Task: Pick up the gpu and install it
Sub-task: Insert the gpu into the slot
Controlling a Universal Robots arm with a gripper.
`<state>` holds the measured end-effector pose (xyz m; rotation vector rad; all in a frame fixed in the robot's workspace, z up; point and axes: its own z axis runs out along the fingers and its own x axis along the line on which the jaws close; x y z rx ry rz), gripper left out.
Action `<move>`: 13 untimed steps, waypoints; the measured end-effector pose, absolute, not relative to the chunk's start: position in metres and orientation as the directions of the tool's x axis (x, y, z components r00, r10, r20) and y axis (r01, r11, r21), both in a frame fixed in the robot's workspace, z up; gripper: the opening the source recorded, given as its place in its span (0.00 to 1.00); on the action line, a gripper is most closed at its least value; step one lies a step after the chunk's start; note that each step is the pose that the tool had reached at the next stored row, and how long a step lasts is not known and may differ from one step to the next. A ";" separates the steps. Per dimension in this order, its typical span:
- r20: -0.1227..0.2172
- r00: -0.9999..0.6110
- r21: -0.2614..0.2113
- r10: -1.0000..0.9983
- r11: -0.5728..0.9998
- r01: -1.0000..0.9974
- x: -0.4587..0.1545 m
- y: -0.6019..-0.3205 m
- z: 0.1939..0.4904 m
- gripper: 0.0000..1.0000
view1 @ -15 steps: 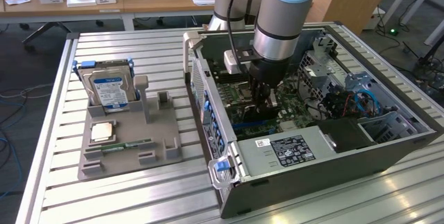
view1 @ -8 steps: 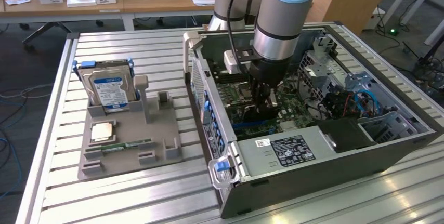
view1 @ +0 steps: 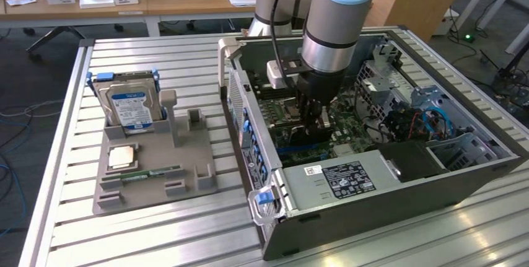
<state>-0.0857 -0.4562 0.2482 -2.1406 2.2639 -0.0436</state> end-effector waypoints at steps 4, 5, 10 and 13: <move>0.001 -0.056 -0.038 -0.998 0.056 -0.998 -0.086 -0.456 0.248 0.27; 0.001 -0.056 -0.038 -0.998 0.056 -0.998 -0.086 -0.456 0.248 0.27; 0.001 -0.056 -0.038 -0.998 0.056 -0.998 -0.086 -0.456 0.247 0.27; 0.001 -0.056 -0.038 -0.998 0.056 -0.998 -0.086 -0.456 0.254 0.27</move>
